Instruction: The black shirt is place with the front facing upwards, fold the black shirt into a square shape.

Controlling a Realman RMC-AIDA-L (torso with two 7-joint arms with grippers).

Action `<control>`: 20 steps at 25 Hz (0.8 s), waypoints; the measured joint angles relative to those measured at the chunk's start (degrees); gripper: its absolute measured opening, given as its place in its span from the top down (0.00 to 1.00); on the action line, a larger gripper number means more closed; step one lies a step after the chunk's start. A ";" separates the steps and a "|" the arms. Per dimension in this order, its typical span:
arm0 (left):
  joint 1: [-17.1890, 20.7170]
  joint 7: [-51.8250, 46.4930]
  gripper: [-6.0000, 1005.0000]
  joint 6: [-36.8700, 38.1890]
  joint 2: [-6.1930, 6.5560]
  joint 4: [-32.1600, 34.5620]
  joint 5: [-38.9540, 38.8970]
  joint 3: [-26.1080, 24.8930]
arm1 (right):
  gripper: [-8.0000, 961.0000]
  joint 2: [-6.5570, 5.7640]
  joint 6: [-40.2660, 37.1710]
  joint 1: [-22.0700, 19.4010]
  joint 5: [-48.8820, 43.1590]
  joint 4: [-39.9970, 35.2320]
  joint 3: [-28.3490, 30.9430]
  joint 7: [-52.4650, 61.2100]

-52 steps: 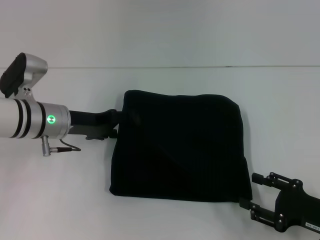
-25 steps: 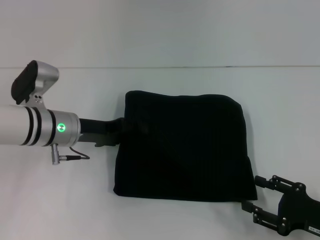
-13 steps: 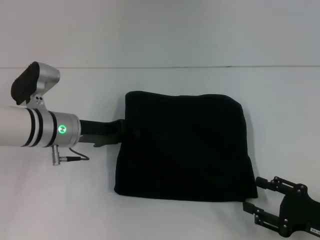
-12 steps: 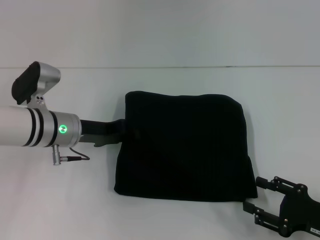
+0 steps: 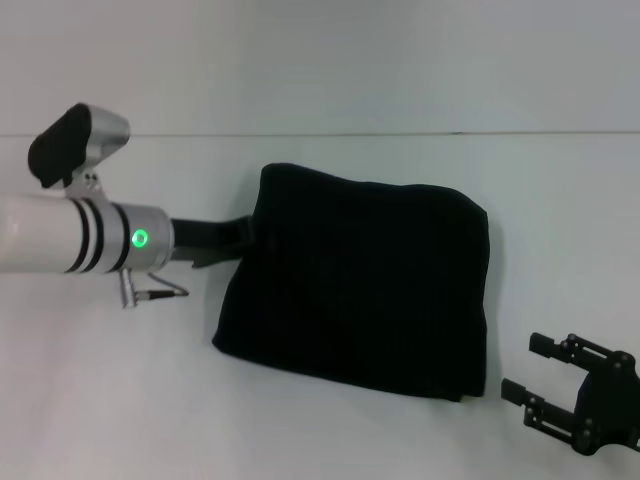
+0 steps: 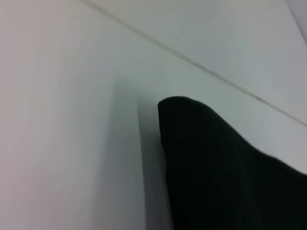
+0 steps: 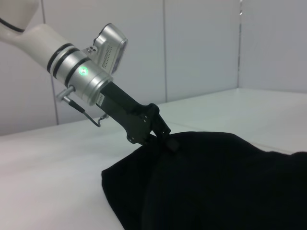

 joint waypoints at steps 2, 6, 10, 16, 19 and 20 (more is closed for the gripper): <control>-0.97 0.74 0.89 -2.25 -0.48 0.00 -0.01 -0.07 | 0.26 0.00 -0.31 -0.04 0.00 -0.04 0.96 0.00; -2.20 1.72 0.89 -7.24 -1.28 0.00 -0.02 -0.16 | 0.26 0.00 -1.08 -0.04 0.00 -0.10 1.49 0.00; -2.49 1.63 0.88 -8.71 -1.38 0.12 -0.05 -0.65 | 0.26 0.01 -1.44 0.09 0.03 -0.16 1.50 0.00; 0.40 0.98 0.88 -5.92 -0.30 -0.64 -0.27 -10.49 | 0.26 0.01 -2.20 0.39 0.08 -0.23 2.14 0.00; 3.20 1.28 0.87 -2.25 -0.31 -0.77 -1.21 -16.38 | 0.26 0.01 -2.81 0.48 0.10 -0.26 2.82 0.00; 4.55 1.34 0.87 -0.42 -0.41 -0.83 -2.27 -17.97 | 0.26 0.01 -2.87 0.49 0.10 -0.26 2.96 0.00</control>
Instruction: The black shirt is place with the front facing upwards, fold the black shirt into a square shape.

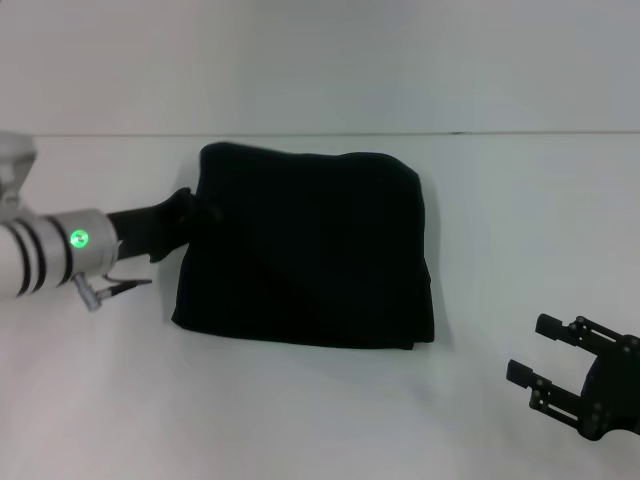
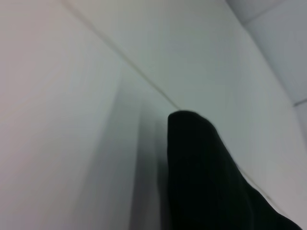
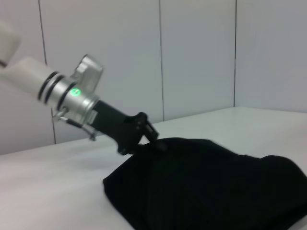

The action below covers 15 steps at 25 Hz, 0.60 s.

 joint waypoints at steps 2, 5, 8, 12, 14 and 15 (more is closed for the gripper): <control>1.57 0.03 0.87 2.51 -0.16 -0.13 -1.92 -0.90 | 0.26 0.00 -0.02 0.01 0.00 -0.01 0.16 0.00; 2.86 0.05 0.87 5.90 -0.27 -0.99 -3.88 -0.96 | 0.26 0.00 -0.03 0.04 0.00 -0.08 0.21 0.00; 2.73 0.26 0.87 7.23 -0.51 -1.34 -3.84 -0.63 | 0.26 0.00 -0.03 0.13 0.00 -0.09 0.23 0.00; 2.60 2.91 0.86 9.70 -0.61 -1.23 -3.77 -0.61 | 0.26 -0.08 -0.03 0.21 -0.01 -0.09 0.60 -0.01; 2.60 4.28 0.86 10.61 -0.38 -1.08 -3.61 -0.55 | 0.26 -0.09 -0.03 0.22 -0.01 -0.09 0.74 -0.02; 2.66 4.81 0.86 10.81 -0.18 -1.03 -3.53 -0.37 | 0.26 -0.09 -0.03 0.23 -0.01 -0.09 0.74 -0.03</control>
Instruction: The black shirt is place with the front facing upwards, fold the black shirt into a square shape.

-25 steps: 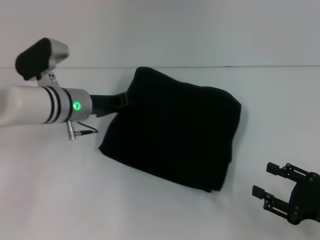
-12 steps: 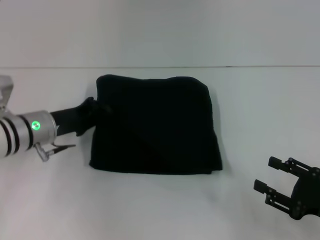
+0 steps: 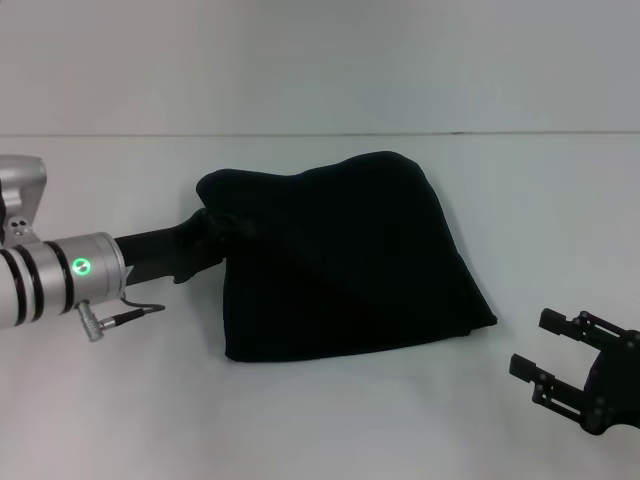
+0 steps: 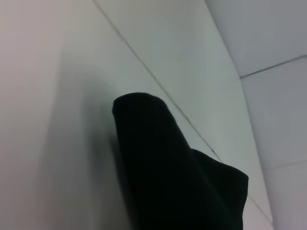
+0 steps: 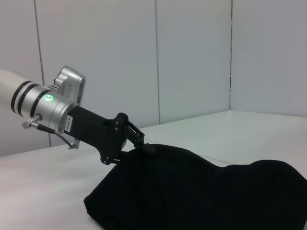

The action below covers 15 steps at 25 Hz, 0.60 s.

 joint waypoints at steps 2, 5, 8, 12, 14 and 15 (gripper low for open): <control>0.19 0.53 0.83 0.18 0.45 0.06 0.05 0.50 | 0.26 0.03 0.00 0.04 0.00 0.00 0.08 0.00; 0.44 0.55 0.74 0.38 1.87 0.06 0.11 2.61 | 0.26 0.12 0.01 0.15 0.00 0.00 0.61 -0.07; 1.04 1.11 0.66 0.97 3.53 0.49 0.13 4.47 | 0.26 0.18 0.01 0.37 0.01 0.00 1.78 -0.09; 2.79 9.46 0.50 6.48 5.47 3.99 -1.56 3.02 | 0.26 0.37 0.03 1.04 0.07 0.08 4.02 -0.26; 3.83 18.23 0.41 13.05 5.56 6.88 -3.07 1.00 | 0.26 0.41 0.01 1.64 0.15 0.25 4.53 -0.38; 4.77 24.81 0.37 17.83 5.09 9.51 -3.79 -0.19 | 0.26 0.42 -0.01 2.12 0.21 0.35 4.60 -0.40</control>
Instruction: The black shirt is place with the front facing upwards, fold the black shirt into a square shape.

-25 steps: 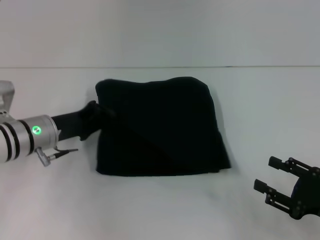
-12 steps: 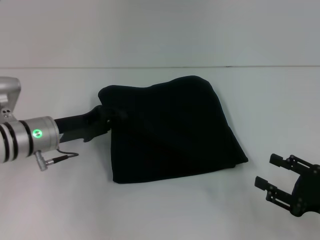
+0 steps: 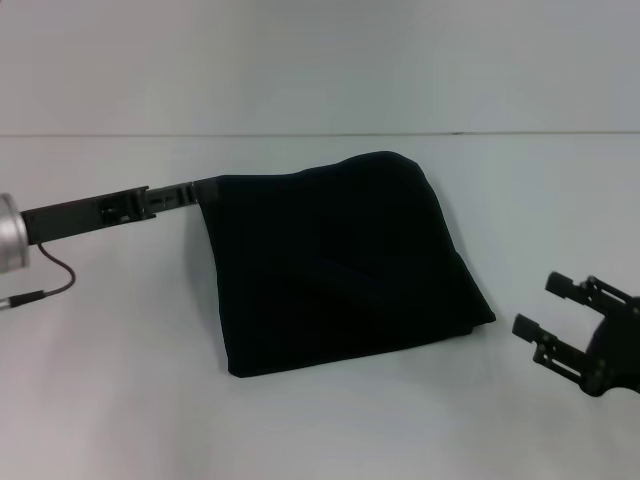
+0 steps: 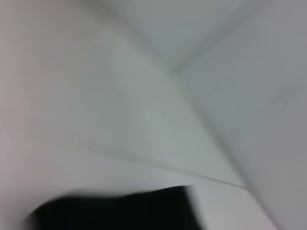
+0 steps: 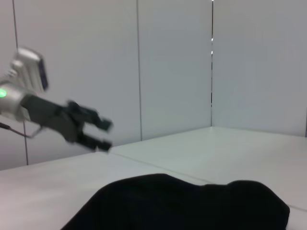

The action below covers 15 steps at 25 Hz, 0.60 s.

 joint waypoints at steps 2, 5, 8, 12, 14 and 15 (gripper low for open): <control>1.44 8.05 0.30 5.03 -1.43 3.95 -0.21 -0.45 | 0.26 0.03 -0.01 1.05 0.04 0.20 0.03 -0.01; 3.69 16.41 0.19 7.86 -3.90 9.20 0.57 1.03 | 0.26 0.22 -0.02 2.98 0.05 0.61 0.02 -0.01; 5.95 23.48 0.10 8.18 -6.22 11.35 0.83 3.62 | 0.26 0.22 0.46 4.64 0.06 1.56 -0.10 -0.09; 6.62 25.67 0.05 6.87 -7.34 10.65 2.37 5.76 | 0.26 0.22 1.34 6.06 -0.24 1.91 -0.65 -0.11; 6.69 26.08 0.06 6.05 -7.52 10.18 4.49 7.37 | 0.26 0.23 1.74 6.23 -0.88 1.94 -1.25 -0.11; 6.77 26.56 0.06 5.92 -7.62 10.11 5.45 8.09 | 0.26 0.19 1.84 5.97 -1.62 1.94 -1.72 -0.11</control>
